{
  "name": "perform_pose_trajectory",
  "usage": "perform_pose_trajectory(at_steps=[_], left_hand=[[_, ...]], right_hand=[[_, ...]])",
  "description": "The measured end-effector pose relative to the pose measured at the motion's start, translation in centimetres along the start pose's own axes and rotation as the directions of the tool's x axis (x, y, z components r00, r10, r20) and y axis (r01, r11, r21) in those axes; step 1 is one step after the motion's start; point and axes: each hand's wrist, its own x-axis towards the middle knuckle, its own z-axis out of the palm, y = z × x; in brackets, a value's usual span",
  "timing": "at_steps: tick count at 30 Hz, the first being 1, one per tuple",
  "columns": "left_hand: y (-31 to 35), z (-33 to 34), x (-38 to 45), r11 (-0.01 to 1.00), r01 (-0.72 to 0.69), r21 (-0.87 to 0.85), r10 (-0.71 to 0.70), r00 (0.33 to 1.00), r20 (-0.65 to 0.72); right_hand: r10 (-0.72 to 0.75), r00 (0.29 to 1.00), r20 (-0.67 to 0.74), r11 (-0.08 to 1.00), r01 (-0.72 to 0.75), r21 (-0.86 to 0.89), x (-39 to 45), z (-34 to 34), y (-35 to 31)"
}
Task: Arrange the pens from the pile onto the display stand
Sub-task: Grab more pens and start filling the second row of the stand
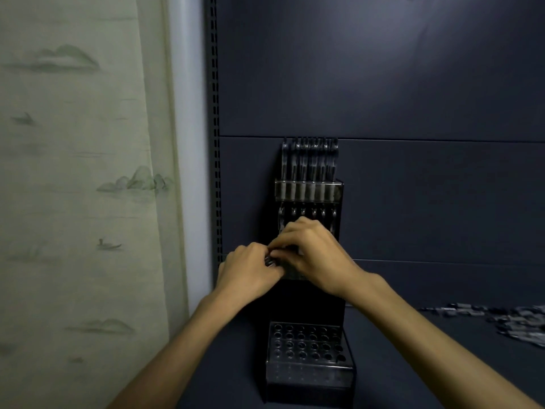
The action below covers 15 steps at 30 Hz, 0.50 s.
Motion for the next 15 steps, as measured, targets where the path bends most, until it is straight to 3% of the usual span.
perform_pose_trajectory(at_steps=[8,15], left_hand=[[-1.9,-0.5,0.5,1.000,-0.004,0.009,0.004,1.000,0.022],[-1.3,-0.4,0.6,1.000,-0.012,-0.003,0.012,1.000,0.021]], right_hand=[[0.054,0.998,0.011,0.998,-0.054,-0.037,-0.8,-0.9,2.0],[-0.086,0.996,0.038,0.983,0.091,-0.159,-0.4,0.1,0.7]])
